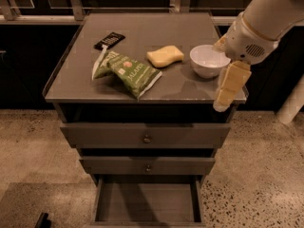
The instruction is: Place green jalapeno chip bag into bottom drawer
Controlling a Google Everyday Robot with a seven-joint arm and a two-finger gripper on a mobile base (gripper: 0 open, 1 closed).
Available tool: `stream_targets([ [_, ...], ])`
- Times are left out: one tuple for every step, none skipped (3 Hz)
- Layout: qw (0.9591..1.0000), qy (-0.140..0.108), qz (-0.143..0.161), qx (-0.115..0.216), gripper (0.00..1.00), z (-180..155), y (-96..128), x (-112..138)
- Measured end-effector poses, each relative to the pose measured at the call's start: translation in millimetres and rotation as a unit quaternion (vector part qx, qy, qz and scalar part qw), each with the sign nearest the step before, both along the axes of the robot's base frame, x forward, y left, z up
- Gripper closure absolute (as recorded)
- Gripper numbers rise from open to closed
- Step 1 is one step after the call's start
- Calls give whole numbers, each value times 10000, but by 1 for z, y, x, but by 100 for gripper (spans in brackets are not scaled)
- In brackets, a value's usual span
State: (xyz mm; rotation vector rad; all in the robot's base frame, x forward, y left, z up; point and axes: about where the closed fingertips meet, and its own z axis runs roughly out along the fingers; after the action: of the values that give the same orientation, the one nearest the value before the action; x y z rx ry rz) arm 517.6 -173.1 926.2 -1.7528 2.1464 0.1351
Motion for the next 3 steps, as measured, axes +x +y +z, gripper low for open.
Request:
stream_targets([
  [10000, 41, 14, 18, 0, -6, 1, 4],
  [9991, -138, -161, 368, 0, -8, -1, 3],
  [9965, -127, 94, 820, 0, -23, 29, 25],
])
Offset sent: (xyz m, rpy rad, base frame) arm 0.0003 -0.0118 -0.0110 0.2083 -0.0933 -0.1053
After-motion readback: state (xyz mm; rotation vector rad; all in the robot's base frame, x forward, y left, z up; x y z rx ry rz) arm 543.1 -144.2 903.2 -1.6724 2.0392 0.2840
